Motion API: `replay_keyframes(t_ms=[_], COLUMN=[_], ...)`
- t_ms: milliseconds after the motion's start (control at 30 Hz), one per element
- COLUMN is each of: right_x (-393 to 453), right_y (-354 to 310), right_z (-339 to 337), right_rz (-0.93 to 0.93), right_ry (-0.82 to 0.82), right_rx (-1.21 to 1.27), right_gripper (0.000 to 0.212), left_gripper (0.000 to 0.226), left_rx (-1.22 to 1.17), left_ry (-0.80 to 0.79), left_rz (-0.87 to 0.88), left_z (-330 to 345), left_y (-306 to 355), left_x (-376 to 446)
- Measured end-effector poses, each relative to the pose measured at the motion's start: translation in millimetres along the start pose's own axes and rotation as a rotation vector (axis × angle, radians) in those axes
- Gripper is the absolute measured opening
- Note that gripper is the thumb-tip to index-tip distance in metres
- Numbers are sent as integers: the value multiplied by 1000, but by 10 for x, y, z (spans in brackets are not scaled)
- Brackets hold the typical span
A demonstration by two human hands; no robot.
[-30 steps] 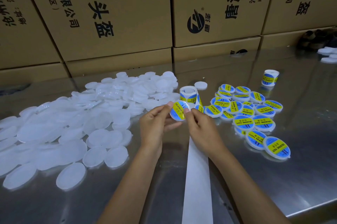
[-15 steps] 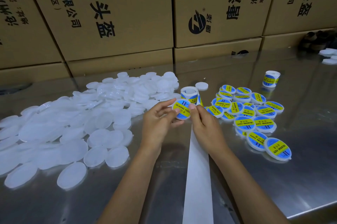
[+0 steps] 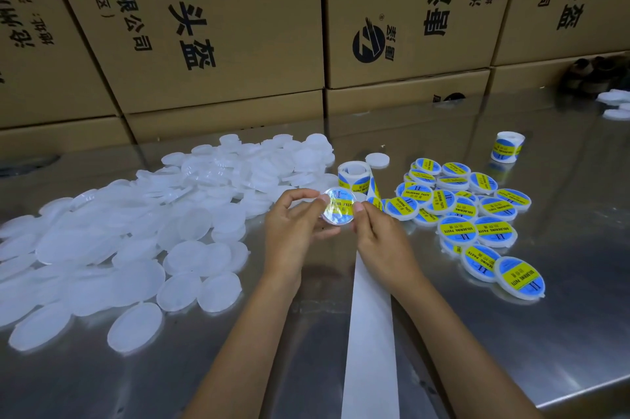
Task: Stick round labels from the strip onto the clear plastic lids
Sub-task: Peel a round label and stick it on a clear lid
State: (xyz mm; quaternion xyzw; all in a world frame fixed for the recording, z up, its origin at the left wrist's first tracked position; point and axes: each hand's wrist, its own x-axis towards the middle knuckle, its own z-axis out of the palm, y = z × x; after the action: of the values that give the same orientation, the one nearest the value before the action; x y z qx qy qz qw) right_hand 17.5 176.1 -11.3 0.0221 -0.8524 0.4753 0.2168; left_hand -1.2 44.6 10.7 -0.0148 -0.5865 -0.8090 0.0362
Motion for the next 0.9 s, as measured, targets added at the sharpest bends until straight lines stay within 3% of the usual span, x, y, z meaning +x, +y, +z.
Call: replay_keyframes(t_ms=[133,367,667,900], right_x=[-3,1,-18,-16], right_y=[4,22,40,43], right_z=[-3,26,55,49], right_rz=[3,2,-63,22], right_ry=[1,61,40,-9], right_rx=[-4,-75,-76,-50], right_gripper=[36,54,40,39], left_gripper=[33,16,14,10], left_rx=[47,53,66,122], left_ry=[-101,-67,-69,-23], left_rz=[2,38,-1,49], left_z=[-2,-18,15,14], left_y=[-2,-27,-17,-33], left_x=[-3,-4,-15,2])
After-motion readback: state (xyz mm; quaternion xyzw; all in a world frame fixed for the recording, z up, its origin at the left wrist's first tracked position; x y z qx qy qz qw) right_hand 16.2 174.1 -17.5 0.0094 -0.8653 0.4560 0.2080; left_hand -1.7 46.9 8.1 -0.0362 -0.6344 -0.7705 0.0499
